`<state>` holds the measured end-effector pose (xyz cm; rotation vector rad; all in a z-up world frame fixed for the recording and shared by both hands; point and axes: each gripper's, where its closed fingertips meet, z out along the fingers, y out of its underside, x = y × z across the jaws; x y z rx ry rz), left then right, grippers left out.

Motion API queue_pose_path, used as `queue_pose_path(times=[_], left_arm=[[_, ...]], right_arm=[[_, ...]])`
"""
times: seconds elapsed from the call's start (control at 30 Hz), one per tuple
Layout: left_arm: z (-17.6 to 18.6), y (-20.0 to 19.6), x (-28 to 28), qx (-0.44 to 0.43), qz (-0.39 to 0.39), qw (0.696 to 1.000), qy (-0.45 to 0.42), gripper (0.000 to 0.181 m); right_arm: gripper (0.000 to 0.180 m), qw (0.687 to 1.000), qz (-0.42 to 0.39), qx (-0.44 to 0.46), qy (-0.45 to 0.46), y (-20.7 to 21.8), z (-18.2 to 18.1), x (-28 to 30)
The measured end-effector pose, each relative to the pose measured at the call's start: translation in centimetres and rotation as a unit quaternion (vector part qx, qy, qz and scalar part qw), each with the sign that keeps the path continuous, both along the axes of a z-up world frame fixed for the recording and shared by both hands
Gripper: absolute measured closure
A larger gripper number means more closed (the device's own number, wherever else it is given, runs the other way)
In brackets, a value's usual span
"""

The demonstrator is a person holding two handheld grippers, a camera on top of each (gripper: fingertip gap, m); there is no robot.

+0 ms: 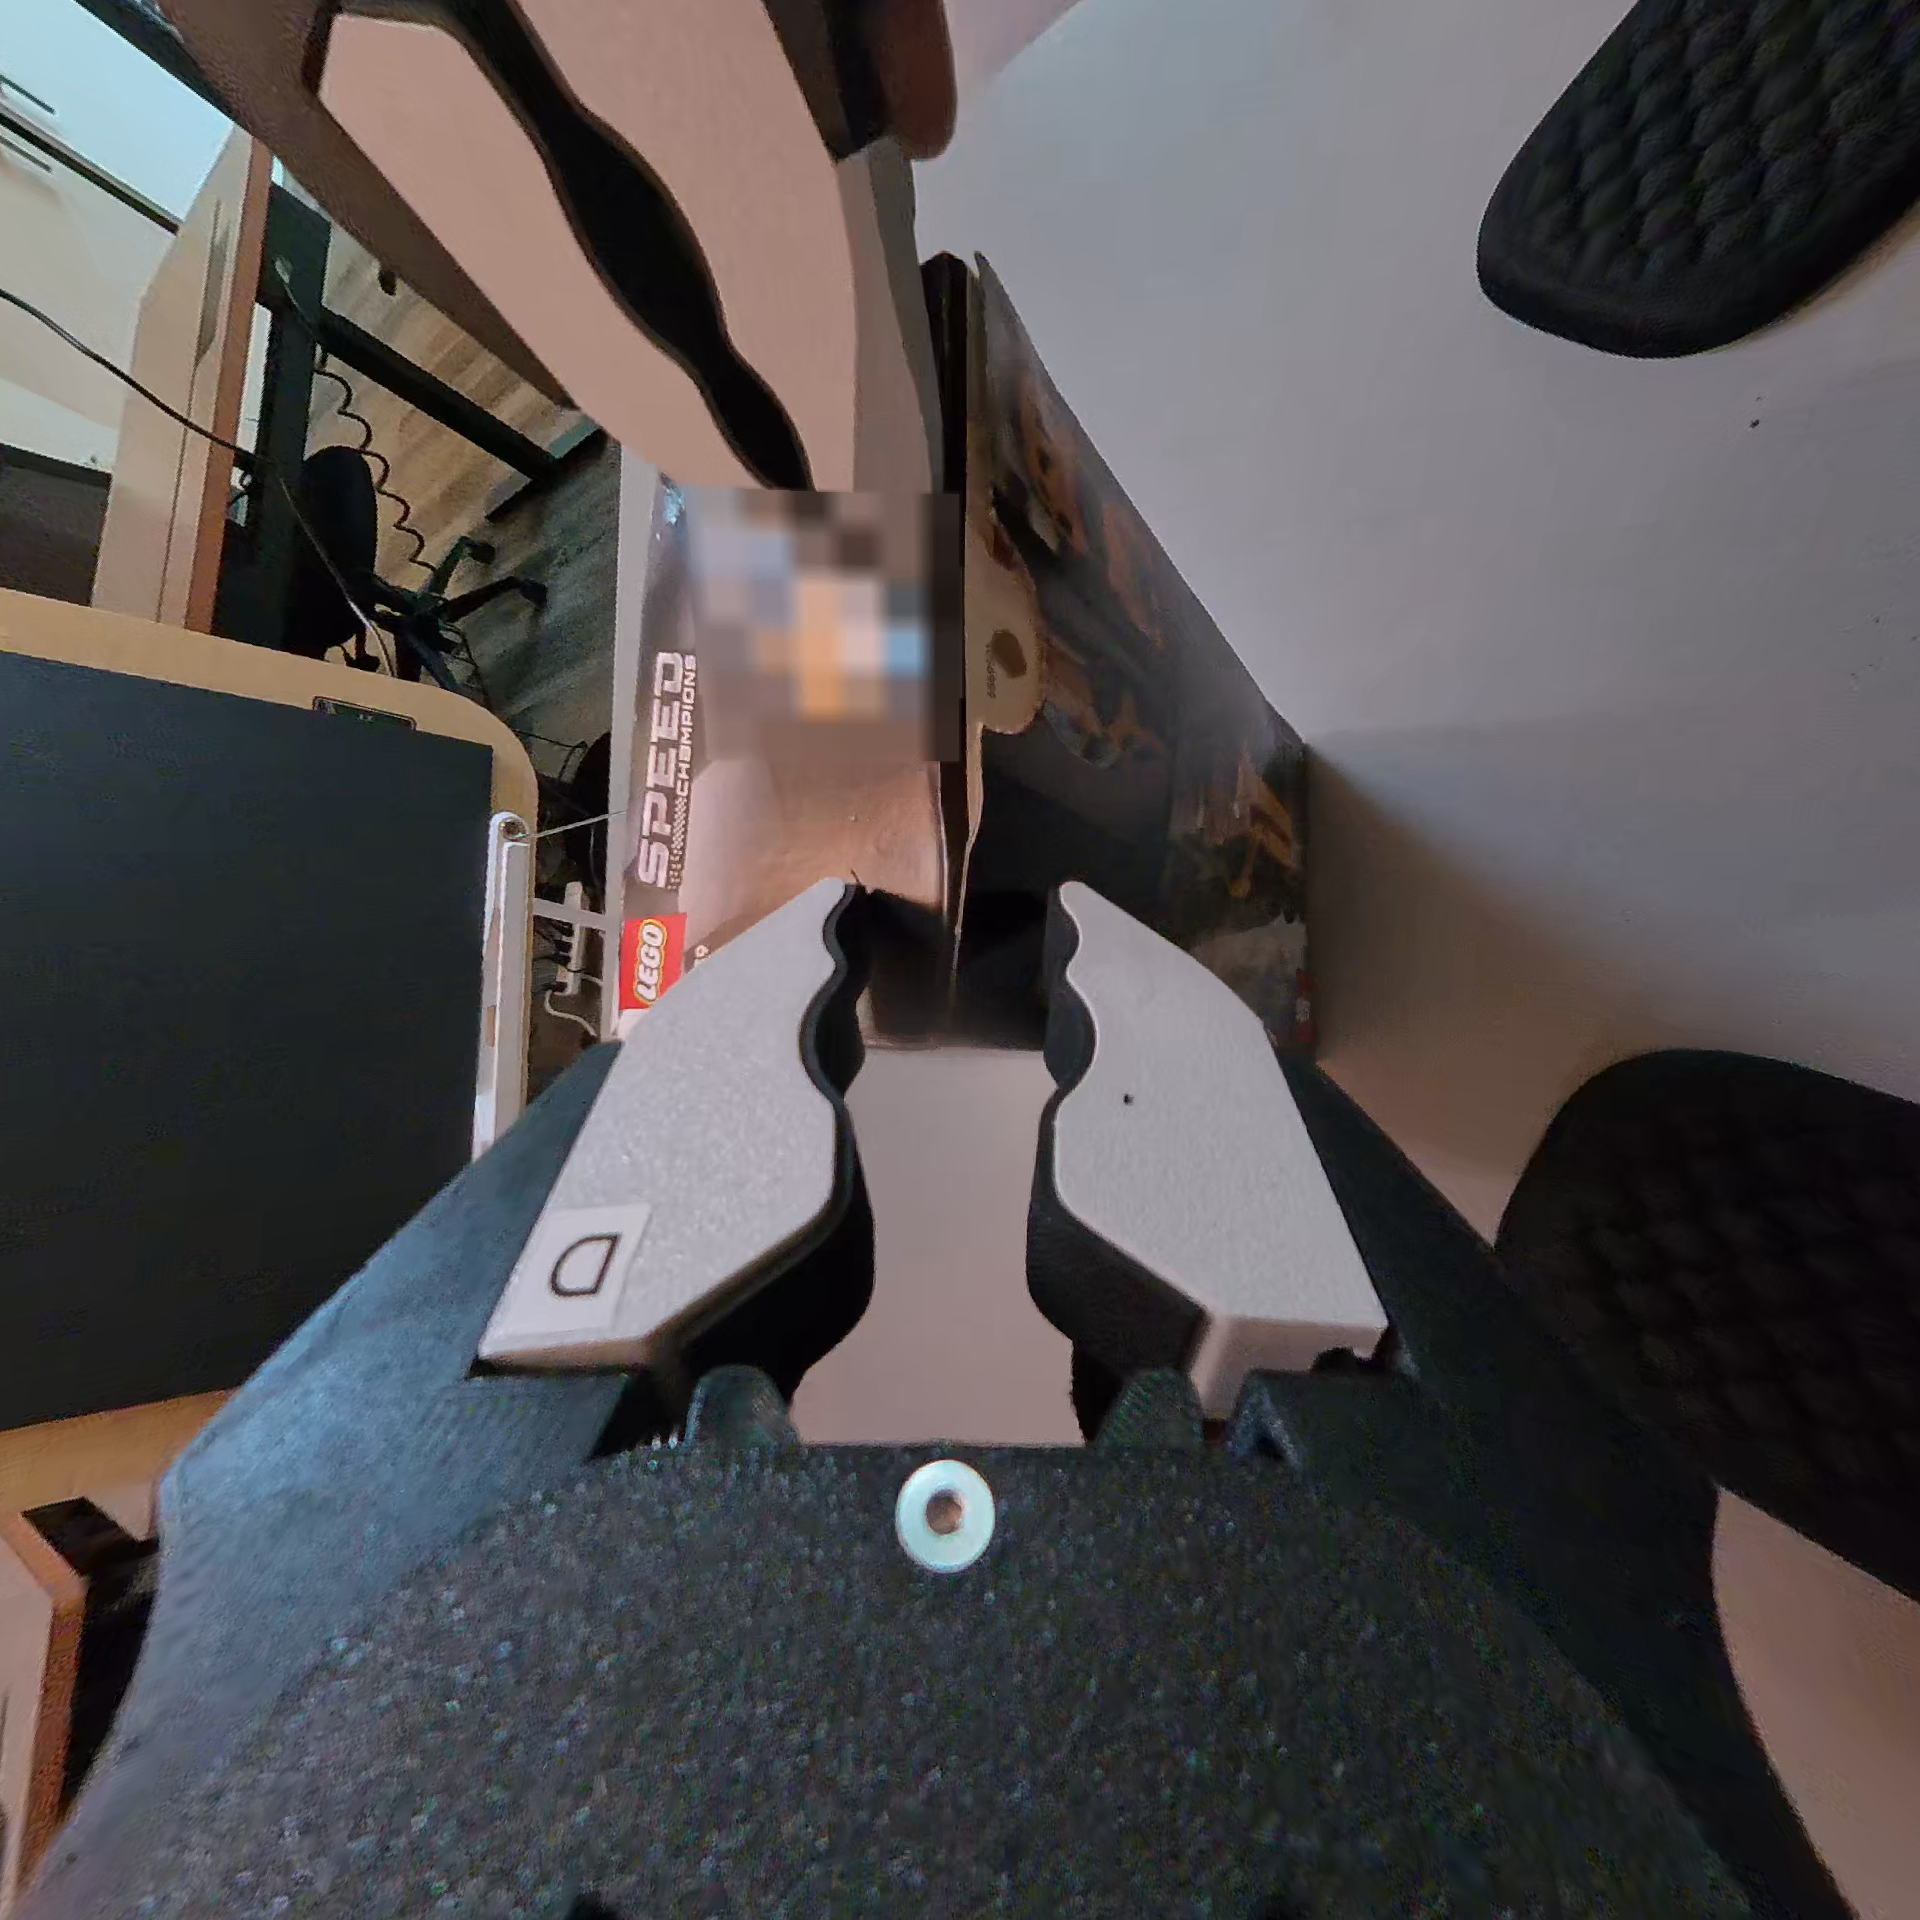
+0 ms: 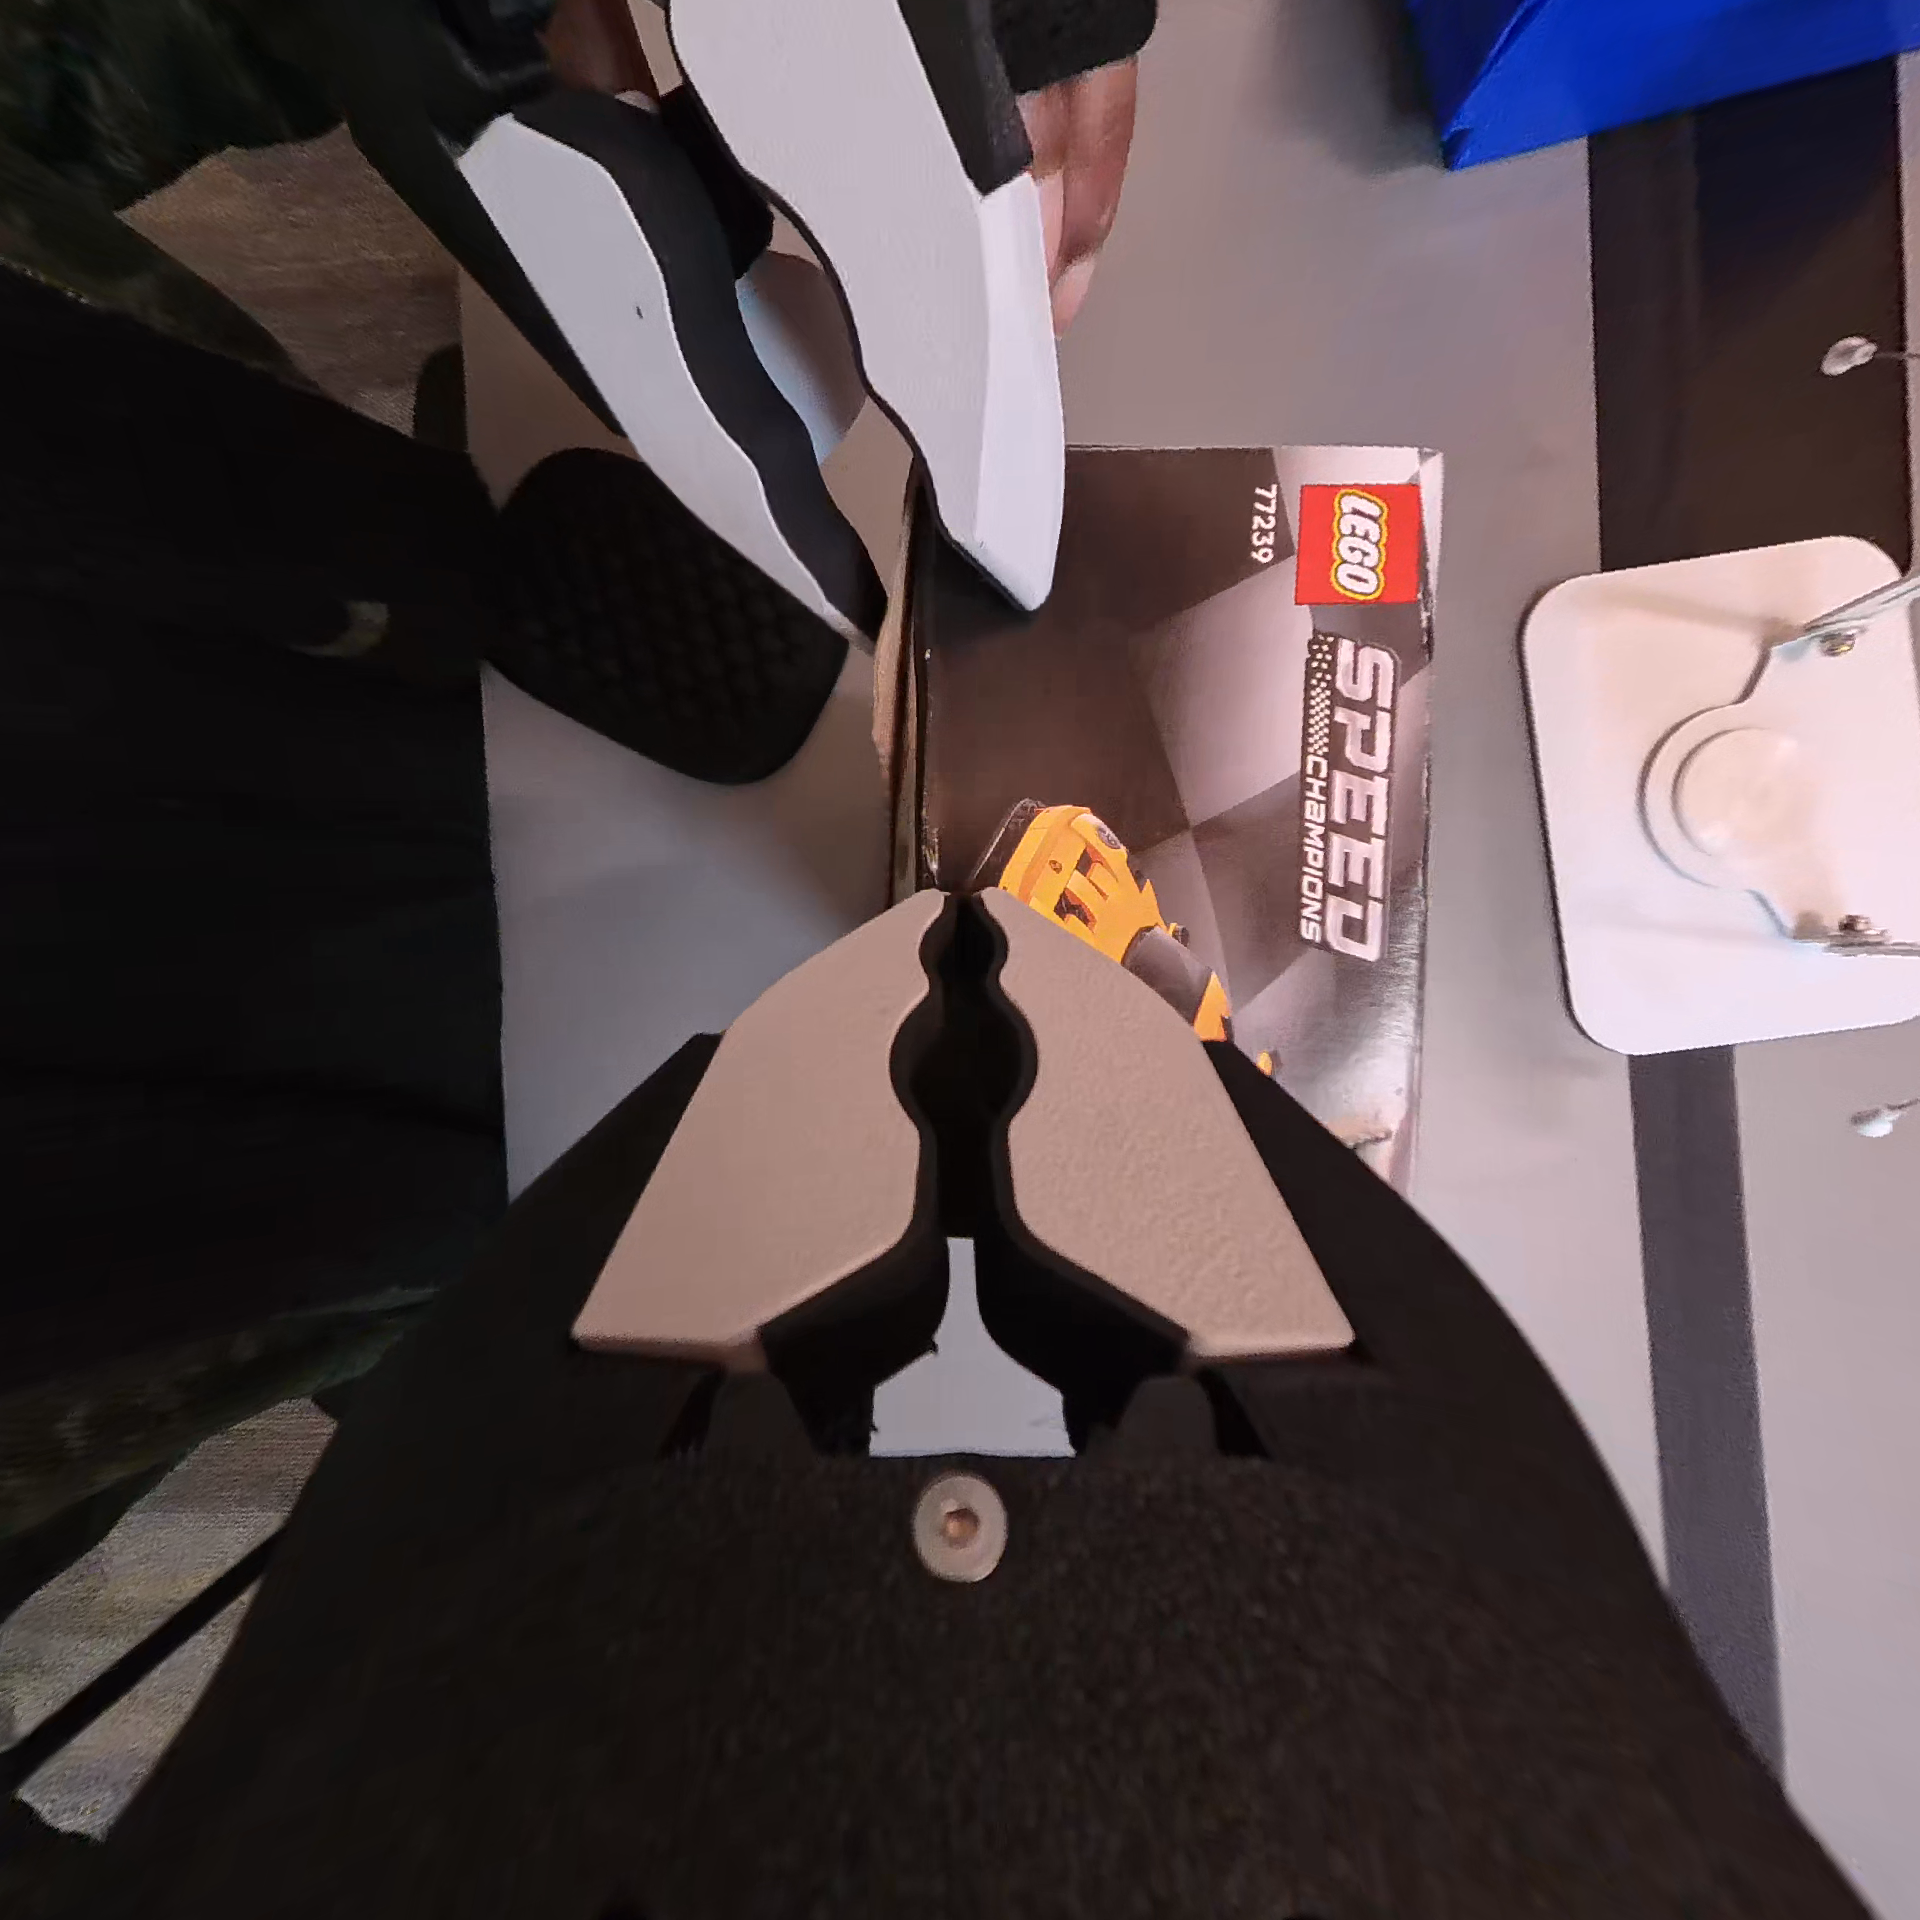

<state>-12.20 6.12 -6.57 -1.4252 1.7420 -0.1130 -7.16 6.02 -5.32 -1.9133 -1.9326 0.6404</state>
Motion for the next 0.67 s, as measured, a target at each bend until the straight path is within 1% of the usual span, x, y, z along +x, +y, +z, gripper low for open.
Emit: queue_pose_path(times=[0.07,0.1,0.17,0.2,0.23,0.27,0.3,0.33,0.4,0.43,0.5,0.57,0.67], left_arm=[[0.0,0.0,0.0,-0.01,0.001,1.0,-0.011,0.149],[0.1,0.0,0.0,-0.012,0.003,1.0,-0.019,0.15],[0.5,0.2,0.1,-0.016,0.007,0.999,-0.046,0.151],[0.7,0.2,0.1,-0.02,0.006,0.998,-0.065,0.148],[0.7,0.0,0.2,-0.031,0.006,0.996,-0.085,0.142],[0.8,-0.2,0.1,-0.04,0.009,0.993,-0.108,0.134],[1.2,-0.3,0.0,-0.04,0.013,0.99,-0.135,0.127],[1.7,-0.4,-0.3,-0.036,0.015,0.986,-0.163,0.125],[2.5,-0.4,-1.2,-0.026,0.032,0.978,-0.206,0.126],[2.6,-0.4,-1.7,-0.031,0.045,0.974,-0.219,0.125],[1.9,-0.4,-2.5,-0.056,0.072,0.967,-0.236,0.122],[0.2,-0.4,-2.8,-0.09,0.09,0.96,-0.249,0.12],[-3.4,0.2,-2.6,-0.14,0.111,0.949,-0.259,0.113]], right_arm=[[0.18,1.0,-0.007,0.003,0.001,0.0,0.0,0.0],[0.18,1.0,-0.007,0.018,0.006,0.1,0.2,-0.1],[0.18,0.997,-0.003,0.073,0.031,0.4,0.7,-0.2],[0.18,0.994,0.0,0.102,0.048,0.5,0.9,-0.1],[0.171,0.99,0.001,0.121,0.074,0.4,1.3,0.0],[0.15,0.986,-0.003,0.13,0.107,0.3,1.9,0.2],[0.14,0.98,-0.01,0.134,0.143,0.3,2.6,0.6],[0.13,0.972,-0.024,0.141,0.186,0.5,3.4,1.2],[0.095,0.954,-0.053,0.161,0.247,1.2,4.1,2.9],[0.083,0.95,-0.066,0.17,0.254,1.7,3.6,4.0],[0.069,0.944,-0.092,0.164,0.272,2.6,1.6,5.9],[0.066,0.938,-0.111,0.127,0.302,3.1,-1.5,6.5],[0.062,0.928,-0.124,0.083,0.341,3.5,-6.6,5.5]])
